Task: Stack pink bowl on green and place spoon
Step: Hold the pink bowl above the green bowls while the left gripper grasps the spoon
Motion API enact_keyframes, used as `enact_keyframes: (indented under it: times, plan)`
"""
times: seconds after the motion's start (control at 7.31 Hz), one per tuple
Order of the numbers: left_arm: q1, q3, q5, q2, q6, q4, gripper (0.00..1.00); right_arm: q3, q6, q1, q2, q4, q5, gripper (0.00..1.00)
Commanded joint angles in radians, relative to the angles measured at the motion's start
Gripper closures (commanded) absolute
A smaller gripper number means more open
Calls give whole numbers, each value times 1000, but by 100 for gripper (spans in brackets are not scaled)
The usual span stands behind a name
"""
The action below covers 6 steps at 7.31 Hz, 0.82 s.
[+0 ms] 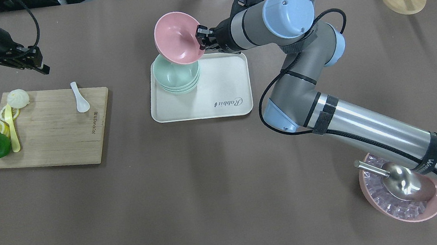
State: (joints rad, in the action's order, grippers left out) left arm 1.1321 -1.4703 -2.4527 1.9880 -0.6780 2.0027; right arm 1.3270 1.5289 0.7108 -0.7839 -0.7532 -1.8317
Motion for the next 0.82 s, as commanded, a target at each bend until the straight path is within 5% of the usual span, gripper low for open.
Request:
enact_keyframes:
  times: [0.0,0.27,0.68]
  plan:
    - [0,2,0,0,2,-1,100,0,0,-1,0,0,0,100]
    - [0,2,0,0,0,-1,100,3,0,-1,0,2,0,100]
    - [-9,34,14,64,-356,-2,98,5,-1,-1,-5,2,0,100]
